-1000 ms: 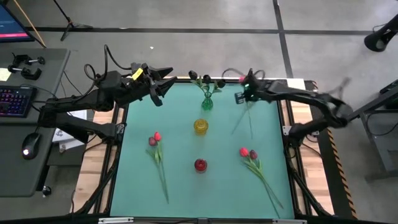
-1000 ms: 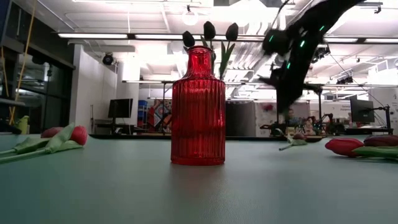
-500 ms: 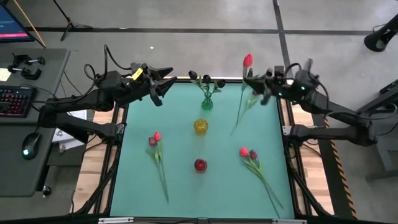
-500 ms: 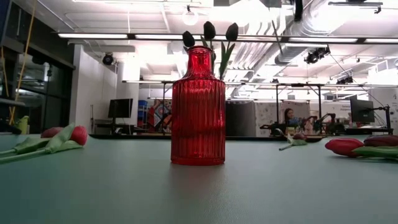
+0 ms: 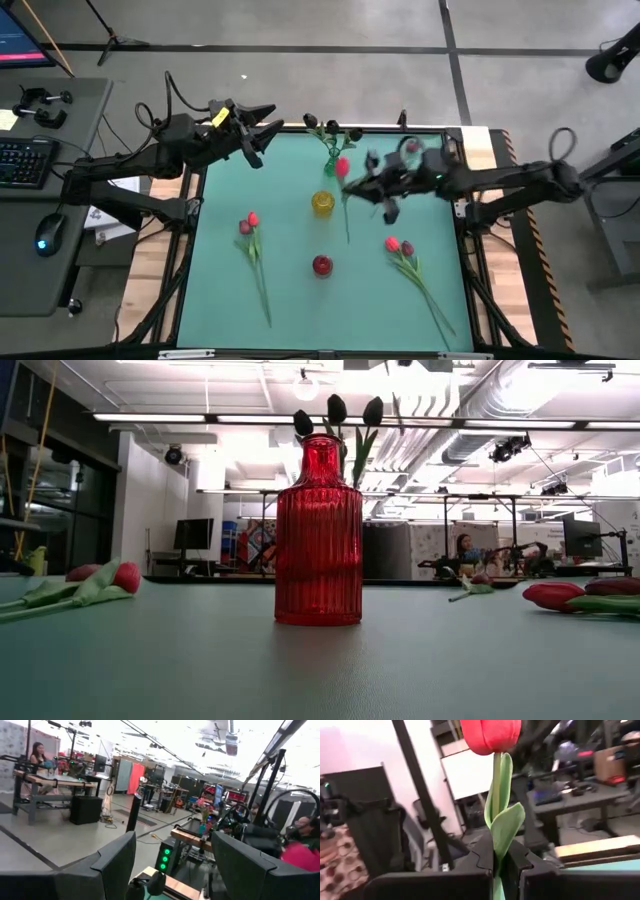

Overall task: Sort flowers into vase by color
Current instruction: Put the top red tulip into the red vase, then put the right red tulip into the red vase

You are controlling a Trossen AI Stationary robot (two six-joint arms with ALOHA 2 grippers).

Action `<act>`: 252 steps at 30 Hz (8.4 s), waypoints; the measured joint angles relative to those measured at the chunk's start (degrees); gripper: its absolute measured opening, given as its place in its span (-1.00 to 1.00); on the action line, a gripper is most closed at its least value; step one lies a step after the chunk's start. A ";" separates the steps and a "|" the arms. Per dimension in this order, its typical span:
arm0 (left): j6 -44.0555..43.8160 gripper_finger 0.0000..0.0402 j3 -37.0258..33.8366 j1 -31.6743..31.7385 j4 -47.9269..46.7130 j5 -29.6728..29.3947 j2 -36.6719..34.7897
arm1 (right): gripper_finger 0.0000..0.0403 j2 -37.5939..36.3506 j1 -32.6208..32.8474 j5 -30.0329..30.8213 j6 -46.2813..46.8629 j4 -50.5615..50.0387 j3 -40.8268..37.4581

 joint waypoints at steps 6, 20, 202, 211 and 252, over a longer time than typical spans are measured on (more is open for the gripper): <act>0.06 0.23 0.00 0.00 0.00 0.00 0.00 | -1.00 7.12 2.44 -2.28 0.76 16.10 0.00; 0.04 0.23 0.00 0.00 -0.02 0.00 0.00 | -1.00 15.61 7.04 -1.45 -1.40 26.25 0.00; 8.61 0.23 -0.02 0.04 0.02 -0.59 -0.02 | -0.98 10.07 7.14 15.24 36.55 -75.79 2.46; 8.61 0.23 -0.02 0.04 0.02 -0.60 -0.02 | -1.00 4.37 4.12 25.87 19.48 -65.37 17.51; 6.03 0.23 -0.02 0.04 1.01 -1.92 -0.02 | -1.00 16.19 3.21 -11.85 -2.50 -3.38 18.99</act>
